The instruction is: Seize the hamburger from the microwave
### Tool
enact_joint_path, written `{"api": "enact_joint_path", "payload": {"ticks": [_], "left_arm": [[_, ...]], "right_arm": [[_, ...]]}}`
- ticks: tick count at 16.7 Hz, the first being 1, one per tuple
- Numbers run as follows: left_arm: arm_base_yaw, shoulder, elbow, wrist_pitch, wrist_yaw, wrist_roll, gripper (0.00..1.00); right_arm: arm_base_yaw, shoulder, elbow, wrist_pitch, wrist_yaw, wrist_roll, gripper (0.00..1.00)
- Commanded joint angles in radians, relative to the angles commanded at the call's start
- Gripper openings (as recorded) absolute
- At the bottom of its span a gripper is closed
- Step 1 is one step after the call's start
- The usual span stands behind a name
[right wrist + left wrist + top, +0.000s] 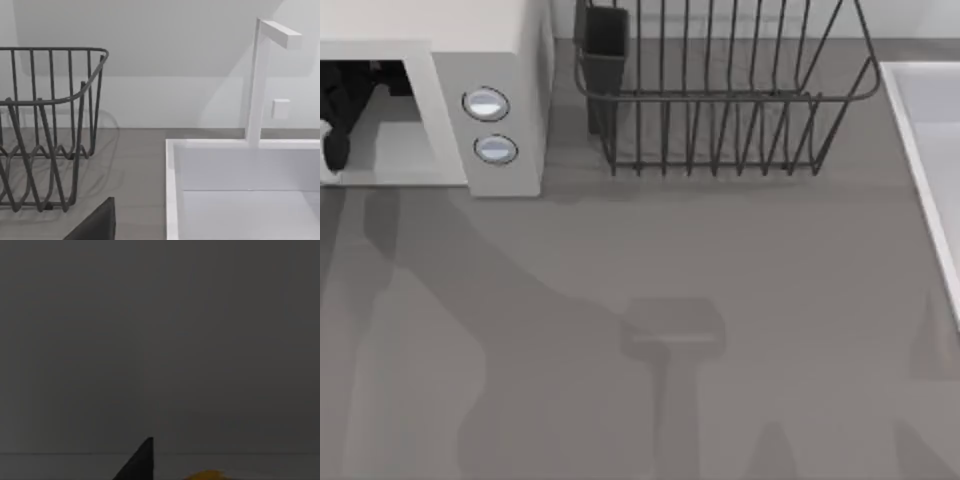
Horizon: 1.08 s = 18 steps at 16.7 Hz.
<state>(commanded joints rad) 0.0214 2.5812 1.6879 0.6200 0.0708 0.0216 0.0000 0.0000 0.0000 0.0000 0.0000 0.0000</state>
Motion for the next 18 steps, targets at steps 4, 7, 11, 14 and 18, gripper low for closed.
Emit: {"api": "enact_joint_path", "payload": {"ticks": [4,7,11,14,18], "left_arm": [[-0.171,-0.26,-0.225,-0.068,-0.164,-0.065,0.0],[-0.327,-0.519,-0.44,-0.13,-0.315,-0.124,0.0],[-0.534,-0.853,-0.725,-0.214,-0.514,-0.203,0.0],[-0.656,-1.02,-0.885,-0.264,-0.632,-0.249,0.0],[-0.721,-1.095,-0.959,-0.29,-0.694,-0.274,0.0]], "right_arm": [[0.0,0.0,0.0,0.0,0.0,0.0,1.0],[0.0,0.0,0.0,0.0,0.0,0.0,1.0],[0.0,0.0,0.0,0.0,0.0,0.0,1.0],[0.0,0.0,0.0,0.0,0.0,0.0,1.0],[0.0,0.0,0.0,0.0,0.0,0.0,1.0]]}}
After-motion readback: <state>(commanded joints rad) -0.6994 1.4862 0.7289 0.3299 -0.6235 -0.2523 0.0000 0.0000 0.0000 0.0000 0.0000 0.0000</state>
